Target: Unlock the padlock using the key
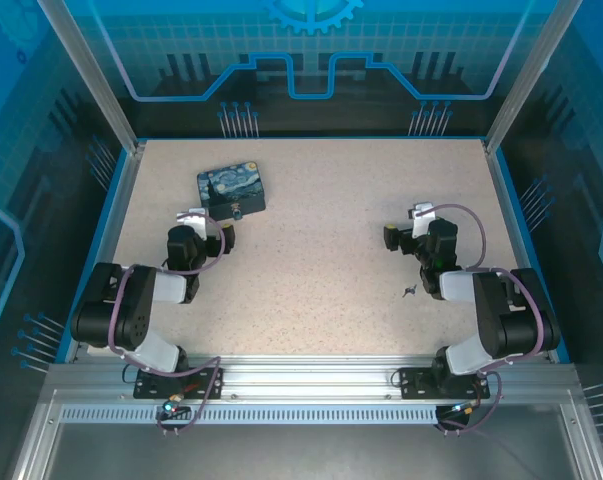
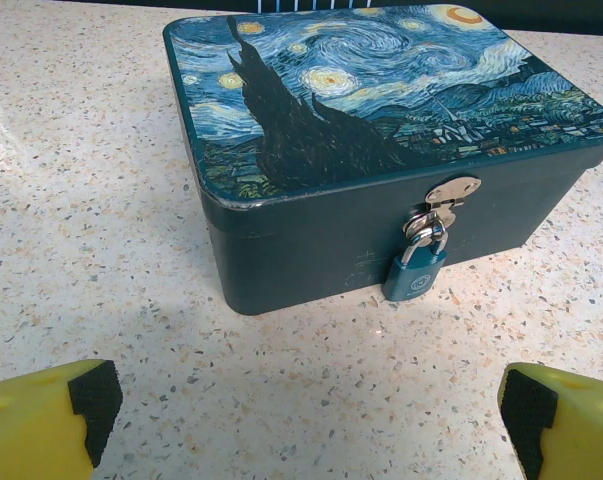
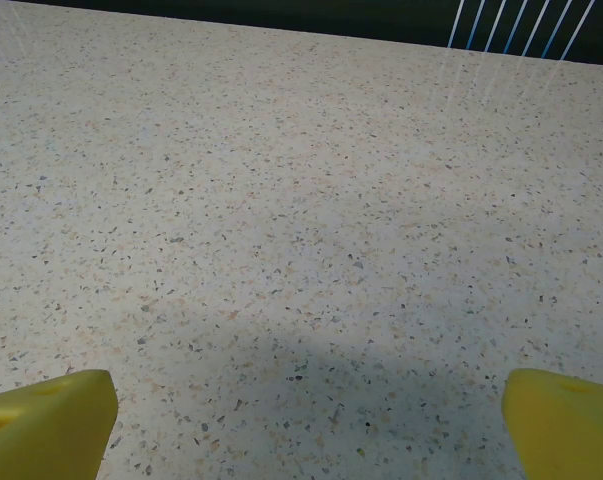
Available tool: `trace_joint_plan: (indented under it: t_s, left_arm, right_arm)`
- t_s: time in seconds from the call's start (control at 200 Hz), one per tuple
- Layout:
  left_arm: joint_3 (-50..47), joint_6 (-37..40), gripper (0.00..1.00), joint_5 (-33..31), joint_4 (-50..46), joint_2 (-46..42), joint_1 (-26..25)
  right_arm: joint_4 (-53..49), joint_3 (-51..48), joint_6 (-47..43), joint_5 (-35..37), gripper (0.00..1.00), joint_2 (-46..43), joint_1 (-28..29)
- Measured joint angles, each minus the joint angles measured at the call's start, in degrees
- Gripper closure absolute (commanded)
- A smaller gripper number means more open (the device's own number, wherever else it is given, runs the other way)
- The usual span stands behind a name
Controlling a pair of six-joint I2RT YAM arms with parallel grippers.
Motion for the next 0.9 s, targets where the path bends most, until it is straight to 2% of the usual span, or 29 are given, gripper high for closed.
trace_joint_plan:
  t_s: [0.9]
  left_arm:
    - [0.00,0.44,0.01,0.04,0.07,0.00,0.02]
  right_arm:
    - [0.00,0.00,0.02,-1.31,0.00,0.00,-0.59]
